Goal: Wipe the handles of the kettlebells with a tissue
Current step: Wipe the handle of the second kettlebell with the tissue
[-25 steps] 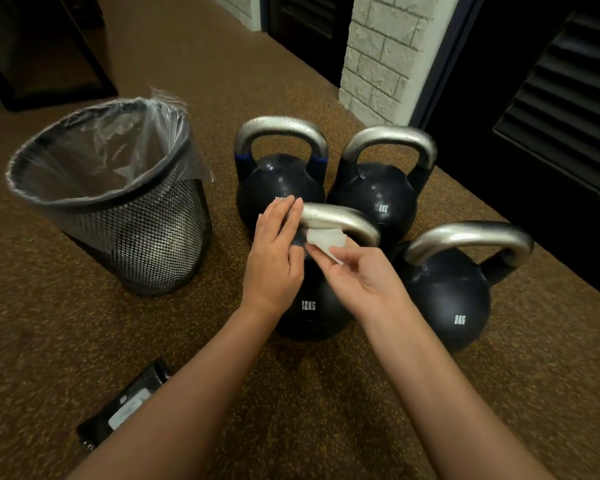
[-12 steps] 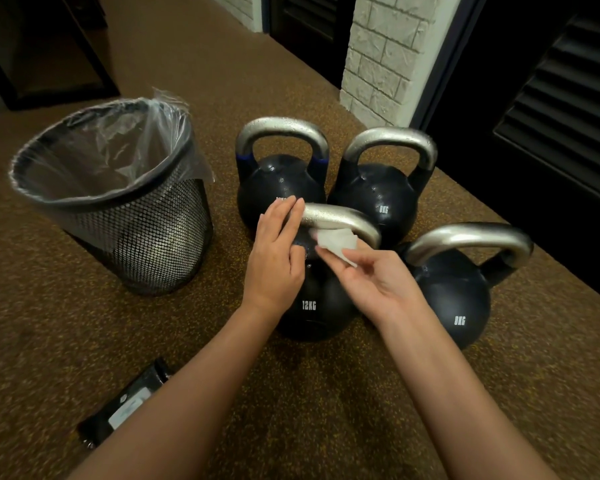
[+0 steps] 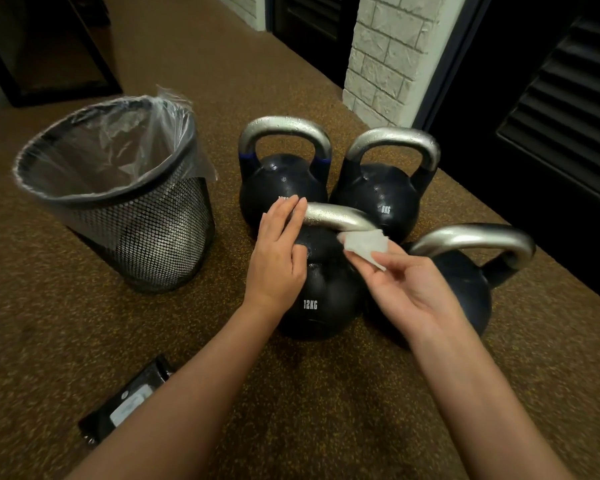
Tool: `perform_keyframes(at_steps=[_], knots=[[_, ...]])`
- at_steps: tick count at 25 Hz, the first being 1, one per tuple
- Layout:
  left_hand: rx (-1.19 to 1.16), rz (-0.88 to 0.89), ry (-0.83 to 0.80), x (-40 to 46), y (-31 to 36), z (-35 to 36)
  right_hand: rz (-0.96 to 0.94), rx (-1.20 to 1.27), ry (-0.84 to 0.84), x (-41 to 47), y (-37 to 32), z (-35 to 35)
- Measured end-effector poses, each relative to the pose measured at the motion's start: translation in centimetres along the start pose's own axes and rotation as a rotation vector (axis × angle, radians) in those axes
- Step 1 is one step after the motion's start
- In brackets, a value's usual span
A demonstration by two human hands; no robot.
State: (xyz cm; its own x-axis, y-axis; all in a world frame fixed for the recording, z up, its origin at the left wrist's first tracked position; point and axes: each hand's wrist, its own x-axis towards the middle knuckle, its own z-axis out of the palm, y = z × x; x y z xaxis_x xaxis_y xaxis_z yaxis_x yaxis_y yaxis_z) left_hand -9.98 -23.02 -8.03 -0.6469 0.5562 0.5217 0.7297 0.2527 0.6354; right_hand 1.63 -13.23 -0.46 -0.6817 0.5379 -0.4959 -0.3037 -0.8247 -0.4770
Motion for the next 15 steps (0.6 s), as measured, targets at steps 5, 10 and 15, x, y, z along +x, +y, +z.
perform_keyframes(at_steps=[5, 10, 15], knots=[[0.001, -0.010, 0.001, -0.1, 0.1, 0.0, -0.028, 0.069, 0.204, -0.1, -0.8, -0.7], [0.001, -0.023, 0.002, 0.0, 0.2, 0.0, 0.001, 0.073, 0.156, 0.4, -0.1, 0.7], [0.011, -0.021, -0.010, -0.1, 0.2, -0.1, -0.054, -0.076, -0.043, -1.5, 0.4, 2.2]])
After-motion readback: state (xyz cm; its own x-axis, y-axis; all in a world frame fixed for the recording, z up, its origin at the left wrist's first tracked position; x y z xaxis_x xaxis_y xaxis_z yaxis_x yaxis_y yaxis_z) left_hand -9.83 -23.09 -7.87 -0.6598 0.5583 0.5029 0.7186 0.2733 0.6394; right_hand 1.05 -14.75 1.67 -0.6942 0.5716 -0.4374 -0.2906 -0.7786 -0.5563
